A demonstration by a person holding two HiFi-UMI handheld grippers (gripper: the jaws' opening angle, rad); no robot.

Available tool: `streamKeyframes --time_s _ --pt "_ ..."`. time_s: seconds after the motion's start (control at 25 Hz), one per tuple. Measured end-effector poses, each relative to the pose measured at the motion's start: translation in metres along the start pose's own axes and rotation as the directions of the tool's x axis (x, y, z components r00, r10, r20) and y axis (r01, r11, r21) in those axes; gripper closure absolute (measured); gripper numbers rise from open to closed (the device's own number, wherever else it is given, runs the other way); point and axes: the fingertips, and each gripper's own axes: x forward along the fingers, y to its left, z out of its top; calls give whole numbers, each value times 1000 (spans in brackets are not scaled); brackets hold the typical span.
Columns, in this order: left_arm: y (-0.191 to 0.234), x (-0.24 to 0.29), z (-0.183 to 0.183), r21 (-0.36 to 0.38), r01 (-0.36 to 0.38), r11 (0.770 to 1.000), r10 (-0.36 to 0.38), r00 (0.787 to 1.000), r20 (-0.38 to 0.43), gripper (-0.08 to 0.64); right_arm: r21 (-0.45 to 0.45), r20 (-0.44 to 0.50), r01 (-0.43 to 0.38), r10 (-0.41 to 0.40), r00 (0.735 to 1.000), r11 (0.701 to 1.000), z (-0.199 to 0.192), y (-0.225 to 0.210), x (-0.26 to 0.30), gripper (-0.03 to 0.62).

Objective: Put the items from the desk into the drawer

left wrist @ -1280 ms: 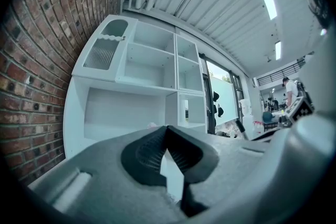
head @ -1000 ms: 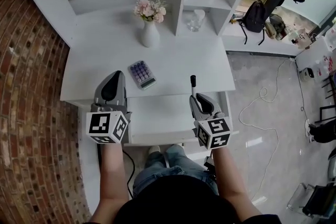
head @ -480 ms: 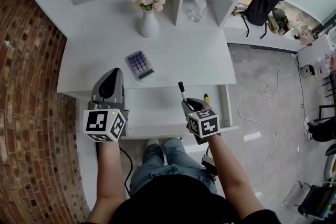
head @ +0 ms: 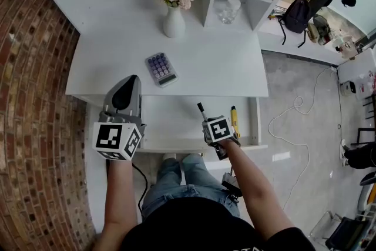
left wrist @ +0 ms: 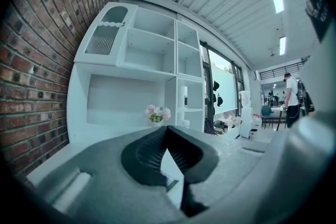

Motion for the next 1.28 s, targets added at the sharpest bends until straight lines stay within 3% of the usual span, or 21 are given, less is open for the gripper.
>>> streamKeyframes --time_s 0.16,0.32,0.68,0.96,1.16,1.28 --pt "3 1 -2 -1 -13 1000 13 1000 -8 561 39 -31 15 -13 999 999 -2 -13 19 511" --pt "4 5 -5 3 -18 1000 18 1000 -19 561 91 -132 135 -123 984 987 -17 -47 31 511" --pt "9 12 -9 25 -20 1000 21 998 -52 561 275 -234 159 -94 968 948 -38 -59 60 511" --pt "15 11 -15 30 -31 999 33 997 -76 561 311 -279 197 -109 954 930 -46 -72 74 509" --pt "21 7 -19 14 -48 999 49 996 -81 561 263 -322 229 -139 937 937 -55 -79 77 509" --pt "23 5 -20 18 -52 998 53 995 -84 561 265 -304 218 -134 943 939 -58 -79 80 501"
